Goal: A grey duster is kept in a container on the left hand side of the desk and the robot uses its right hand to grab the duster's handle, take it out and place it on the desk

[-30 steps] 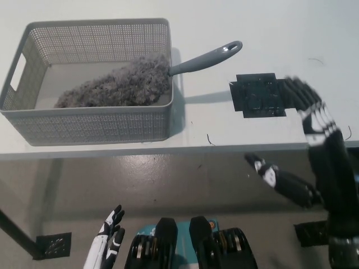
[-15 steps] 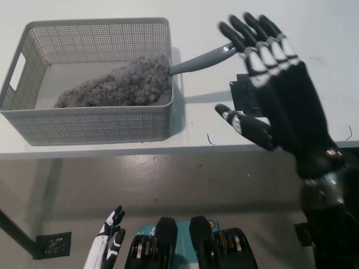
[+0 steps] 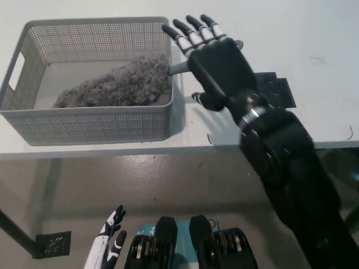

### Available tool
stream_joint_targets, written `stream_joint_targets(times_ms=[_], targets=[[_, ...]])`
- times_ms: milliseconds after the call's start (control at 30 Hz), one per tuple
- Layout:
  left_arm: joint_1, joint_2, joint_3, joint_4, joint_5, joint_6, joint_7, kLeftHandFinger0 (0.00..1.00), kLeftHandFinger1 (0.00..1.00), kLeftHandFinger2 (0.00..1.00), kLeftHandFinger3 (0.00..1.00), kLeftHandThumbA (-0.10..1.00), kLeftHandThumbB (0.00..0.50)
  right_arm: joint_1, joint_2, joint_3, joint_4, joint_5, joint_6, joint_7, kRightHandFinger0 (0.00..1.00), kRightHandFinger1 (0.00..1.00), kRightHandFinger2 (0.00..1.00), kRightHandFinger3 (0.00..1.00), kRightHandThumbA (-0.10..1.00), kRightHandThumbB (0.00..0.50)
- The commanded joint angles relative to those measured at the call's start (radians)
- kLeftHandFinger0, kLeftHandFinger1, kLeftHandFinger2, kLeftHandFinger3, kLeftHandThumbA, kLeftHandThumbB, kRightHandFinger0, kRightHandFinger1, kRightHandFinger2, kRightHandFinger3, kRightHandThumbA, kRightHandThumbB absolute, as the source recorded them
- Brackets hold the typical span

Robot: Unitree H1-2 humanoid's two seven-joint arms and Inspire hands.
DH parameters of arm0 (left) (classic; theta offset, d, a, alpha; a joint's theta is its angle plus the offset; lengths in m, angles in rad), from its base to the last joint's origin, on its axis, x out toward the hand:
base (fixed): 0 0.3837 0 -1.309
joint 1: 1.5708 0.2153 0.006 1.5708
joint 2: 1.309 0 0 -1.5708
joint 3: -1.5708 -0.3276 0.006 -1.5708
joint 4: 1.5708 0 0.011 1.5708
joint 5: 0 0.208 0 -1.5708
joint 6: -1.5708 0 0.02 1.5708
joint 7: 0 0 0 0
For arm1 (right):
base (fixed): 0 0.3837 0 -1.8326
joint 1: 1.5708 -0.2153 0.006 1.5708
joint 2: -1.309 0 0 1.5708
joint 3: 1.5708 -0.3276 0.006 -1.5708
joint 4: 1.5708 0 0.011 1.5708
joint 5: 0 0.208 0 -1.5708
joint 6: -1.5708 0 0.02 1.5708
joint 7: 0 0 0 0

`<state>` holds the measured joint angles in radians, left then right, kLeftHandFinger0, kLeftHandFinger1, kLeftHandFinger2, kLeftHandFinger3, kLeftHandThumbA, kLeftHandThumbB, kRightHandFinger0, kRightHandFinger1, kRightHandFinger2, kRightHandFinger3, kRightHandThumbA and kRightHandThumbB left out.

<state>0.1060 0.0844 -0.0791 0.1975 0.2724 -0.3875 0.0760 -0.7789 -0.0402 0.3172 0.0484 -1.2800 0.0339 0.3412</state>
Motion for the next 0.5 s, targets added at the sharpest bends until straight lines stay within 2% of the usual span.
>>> stream_joint_targets(times_ms=[0,467], targets=[[-0.008,0.015,-0.013,-0.029,0.017,-0.069,0.004,1.00,1.00,1.00,1.00,1.00,0.047,-0.103,0.003,0.037,0.089,-0.111,0.110,-0.037,1.00,1.00,1.00,1.00,1.00,0.500],[-0.004,0.024,-0.024,-0.039,0.021,-0.051,0.003,1.00,1.00,1.00,1.00,1.00,0.052,-0.228,0.000,0.087,0.304,-0.097,0.186,-0.157,1.00,1.00,1.00,1.00,1.00,0.500]])
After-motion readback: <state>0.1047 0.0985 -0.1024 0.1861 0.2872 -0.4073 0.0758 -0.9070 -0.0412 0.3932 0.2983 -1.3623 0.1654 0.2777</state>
